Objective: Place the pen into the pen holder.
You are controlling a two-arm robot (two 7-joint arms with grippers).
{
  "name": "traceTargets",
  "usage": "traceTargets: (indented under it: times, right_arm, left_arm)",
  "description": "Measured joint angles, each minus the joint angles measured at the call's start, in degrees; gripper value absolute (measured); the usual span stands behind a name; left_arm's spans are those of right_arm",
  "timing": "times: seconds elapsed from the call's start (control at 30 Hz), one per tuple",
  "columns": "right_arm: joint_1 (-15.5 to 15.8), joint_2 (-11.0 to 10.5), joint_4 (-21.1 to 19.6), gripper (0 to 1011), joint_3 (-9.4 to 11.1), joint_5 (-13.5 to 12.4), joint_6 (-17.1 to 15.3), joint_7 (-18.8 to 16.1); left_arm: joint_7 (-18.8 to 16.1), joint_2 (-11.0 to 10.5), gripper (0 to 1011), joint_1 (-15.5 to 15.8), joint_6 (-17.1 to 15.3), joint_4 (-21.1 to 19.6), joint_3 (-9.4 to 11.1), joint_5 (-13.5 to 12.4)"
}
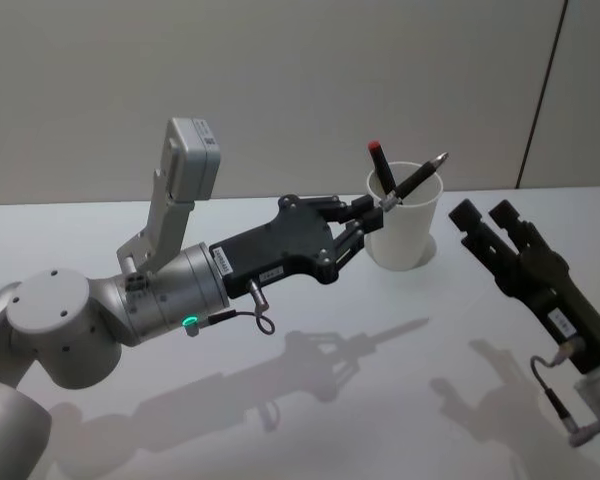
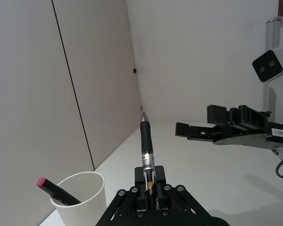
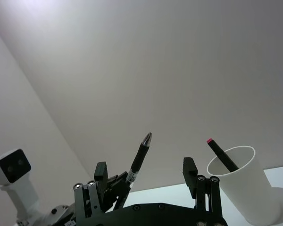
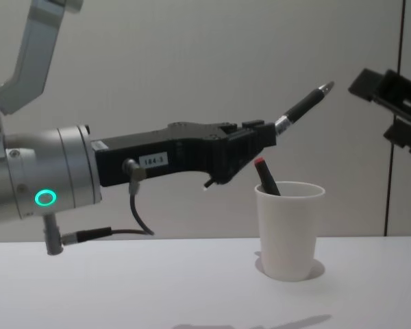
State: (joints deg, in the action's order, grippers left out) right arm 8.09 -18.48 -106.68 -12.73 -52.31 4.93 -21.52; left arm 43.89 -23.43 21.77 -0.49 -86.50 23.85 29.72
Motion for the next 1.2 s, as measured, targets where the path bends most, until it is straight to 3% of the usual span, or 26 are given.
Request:
traceTargets:
  times: [0.4, 1.2]
  right_arm:
    - [-3.15, 3.03, 2.69, 1002, -0.73, -2.15, -0.31, 1.32]
    - [-10.31, 6.20, 8.27, 1002, -1.80, -0.10, -7.35, 1.95]
  left_arm:
    - [0.00, 0.00, 130, 0.00, 0.00, 0.00, 0.00, 0.00]
    - [0.00, 0.00, 130, 0.00, 0.00, 0.00, 0.00, 0.00]
